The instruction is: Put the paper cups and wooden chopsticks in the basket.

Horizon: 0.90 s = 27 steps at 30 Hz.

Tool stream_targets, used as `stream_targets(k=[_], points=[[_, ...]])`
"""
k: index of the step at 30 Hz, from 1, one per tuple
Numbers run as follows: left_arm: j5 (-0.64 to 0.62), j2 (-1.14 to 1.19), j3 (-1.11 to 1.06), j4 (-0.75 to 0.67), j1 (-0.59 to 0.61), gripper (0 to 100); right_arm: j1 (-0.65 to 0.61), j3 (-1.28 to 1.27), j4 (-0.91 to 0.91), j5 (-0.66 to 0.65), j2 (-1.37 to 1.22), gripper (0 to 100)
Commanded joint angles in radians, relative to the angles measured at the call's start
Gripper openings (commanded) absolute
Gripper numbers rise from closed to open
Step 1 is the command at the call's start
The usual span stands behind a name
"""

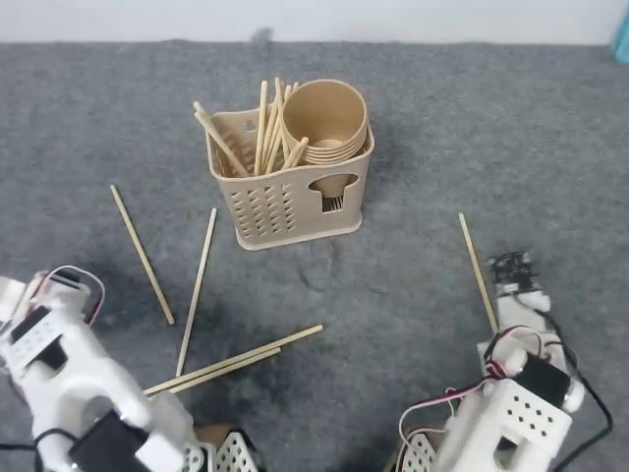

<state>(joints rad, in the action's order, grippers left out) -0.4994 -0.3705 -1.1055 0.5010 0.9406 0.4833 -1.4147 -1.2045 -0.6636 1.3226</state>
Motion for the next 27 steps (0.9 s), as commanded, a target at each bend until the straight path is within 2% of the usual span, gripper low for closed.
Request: stream_targets(k=[1,5,9,14,20,27], points=[[-0.011,0.000,0.038,-0.021,0.006,18,-0.025,0.170,-0.030,0.087,0.015,19.5],[-0.011,0.000,0.038,-0.021,0.006,18,-0.153,0.311,-0.131,0.176,0.013,13.8],[-0.011,0.000,0.038,-0.021,0.006,18,-0.278,0.402,-0.193,0.273,-0.016,12.7],[-0.009,0.000,0.038,-0.020,0.006,18,-0.328,0.494,-0.188,0.362,-0.213,12.3],[-0.009,0.000,0.038,-0.020,0.005,18,-0.328,0.546,-0.010,0.454,-0.492,12.3],[-0.009,0.000,0.038,-0.020,0.005,18,-0.332,0.551,0.248,0.439,-0.773,12.7]])
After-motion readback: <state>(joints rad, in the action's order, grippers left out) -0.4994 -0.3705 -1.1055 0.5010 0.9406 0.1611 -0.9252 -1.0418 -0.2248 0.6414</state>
